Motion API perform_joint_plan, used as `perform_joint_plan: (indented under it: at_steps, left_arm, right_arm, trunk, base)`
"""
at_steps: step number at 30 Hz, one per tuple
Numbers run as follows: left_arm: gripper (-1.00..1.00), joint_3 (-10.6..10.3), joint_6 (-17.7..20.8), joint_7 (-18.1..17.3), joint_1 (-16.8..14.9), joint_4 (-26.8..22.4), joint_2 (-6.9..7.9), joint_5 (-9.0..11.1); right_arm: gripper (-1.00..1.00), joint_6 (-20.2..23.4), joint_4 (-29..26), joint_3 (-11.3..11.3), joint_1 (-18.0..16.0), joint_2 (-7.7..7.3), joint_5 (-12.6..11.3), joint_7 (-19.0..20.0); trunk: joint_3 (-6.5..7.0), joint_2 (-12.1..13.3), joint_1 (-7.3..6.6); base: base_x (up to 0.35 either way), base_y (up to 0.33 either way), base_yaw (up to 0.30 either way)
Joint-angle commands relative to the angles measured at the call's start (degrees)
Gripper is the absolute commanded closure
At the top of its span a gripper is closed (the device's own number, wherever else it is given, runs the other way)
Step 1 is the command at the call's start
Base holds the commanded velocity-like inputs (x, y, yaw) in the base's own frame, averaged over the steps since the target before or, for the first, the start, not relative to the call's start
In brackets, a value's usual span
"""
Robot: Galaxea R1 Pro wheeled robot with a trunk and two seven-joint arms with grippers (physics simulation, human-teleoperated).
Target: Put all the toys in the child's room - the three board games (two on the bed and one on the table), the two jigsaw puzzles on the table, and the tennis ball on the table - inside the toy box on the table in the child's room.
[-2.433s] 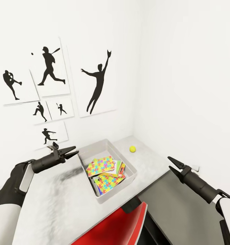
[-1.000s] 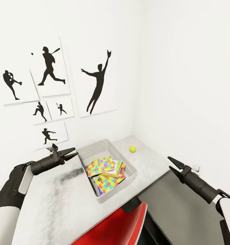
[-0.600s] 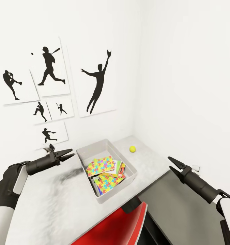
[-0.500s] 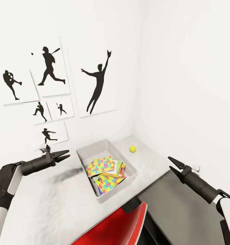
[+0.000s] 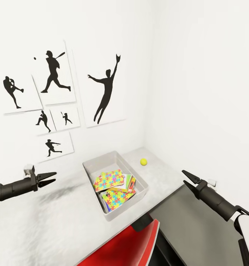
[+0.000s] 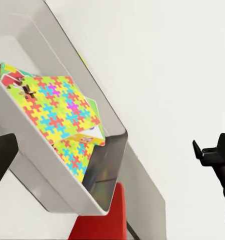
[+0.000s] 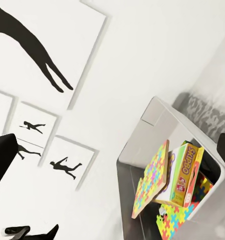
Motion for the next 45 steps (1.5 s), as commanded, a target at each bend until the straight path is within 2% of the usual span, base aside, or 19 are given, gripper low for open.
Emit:
perform_joint_plan:
  at_steps: [1,8,16,28,32,36,38,39,40,41,42,43,45]
  left_arm:
    - [-1.0,0.01,0.45,-0.2,0.0,0.57,0.25,0.14]
    - [-1.0,0.05,0.5,-0.27,0.07,1.8,0.87,0.04]
    - [-1.0,0.04,0.7,-0.68,0.08,2.07,3.42,0.26]
    - [-1.0,0.05,0.64,-0.69,0.08,2.08,3.6,0.28]
    - [-1.0,-0.02,0.62,-0.7,0.08,2.08,3.53,0.28]
    - [-1.0,-0.09,0.62,-0.7,0.08,2.08,3.4,0.24]
    - [-1.0,-0.09,0.62,-0.71,0.08,2.08,3.39,0.23]
    - [-1.0,-0.1,0.62,-0.73,0.08,2.08,3.39,0.24]
    - [-1.0,-0.11,0.62,-0.75,0.08,2.08,3.41,0.23]
    - [-1.0,-0.1,0.62,-0.75,0.08,2.08,3.41,0.24]
    - [-1.0,-0.07,0.62,-0.76,0.08,2.08,3.42,0.25]
    - [-1.0,-0.07,0.62,-0.77,0.08,2.08,3.42,0.26]
    - [-1.0,-0.05,0.62,-0.78,0.08,2.08,3.44,0.27]
  right_arm:
    - [-1.0,0.28,0.0,-0.11,-0.07,0.01,0.42,0.3]
    - [-1.0,0.26,-0.02,-0.11,-0.07,0.14,3.21,0.27]
    - [-1.0,0.34,-0.13,-0.06,-0.07,0.11,3.74,0.32]
    - [-1.0,0.18,-0.51,0.12,-0.07,0.16,3.83,0.02]
    - [-1.0,0.52,-0.7,-0.08,-0.13,-0.39,3.94,-1.31]
    - [-1.0,2.61,-1.02,-0.3,-0.8,-1.33,3.93,-6.25]
    - [-1.0,6.13,-0.78,-0.07,-4.61,-1.95,3.96,-13.44]
    - [-1.0,6.82,-0.64,0.13,-5.96,-1.94,3.97,-15.83]
    - [-1.0,7.78,-0.29,1.05,-8.74,-1.92,3.96,-20.87]
    - [-1.0,8.14,-0.02,1.81,-10.09,-1.92,3.94,-23.44]
    - [-1.0,8.66,0.81,3.91,-12.61,-1.97,3.9,-28.53]
    - [-1.0,8.82,1.37,5.14,-13.84,-2.0,3.87,-30.96]
    - [-1.0,8.93,4.45,10.12,-19.34,-1.94,3.75,-39.18]
  trunk:
    - [-0.13,-0.13,0.04]
    - [-0.13,-0.13,0.04]
    - [-0.13,-0.13,0.04]
    - [-0.13,-0.13,0.04]
    - [-0.13,-0.13,0.04]
    - [-0.13,-0.13,0.04]
    - [-0.13,-0.13,0.04]
    - [-0.13,-0.13,0.04]
    - [-0.13,-0.13,0.04]
    - [-0.13,-0.13,0.04]
    - [-0.13,-0.13,0.04]
    - [-0.13,-0.13,0.04]
    - [-0.13,-0.13,0.04]
  base:
    - [0.0,0.0,0.0]
    - [0.0,0.0,0.0]
    - [0.0,0.0,0.0]
    - [0.0,0.0,0.0]
    - [0.0,0.0,0.0]
    - [0.0,0.0,0.0]
    - [0.0,0.0,0.0]
    - [0.0,0.0,0.0]
    - [0.0,0.0,0.0]
    - [0.0,0.0,0.0]
    - [0.0,0.0,0.0]
    - [0.0,0.0,0.0]
    - [0.0,0.0,0.0]
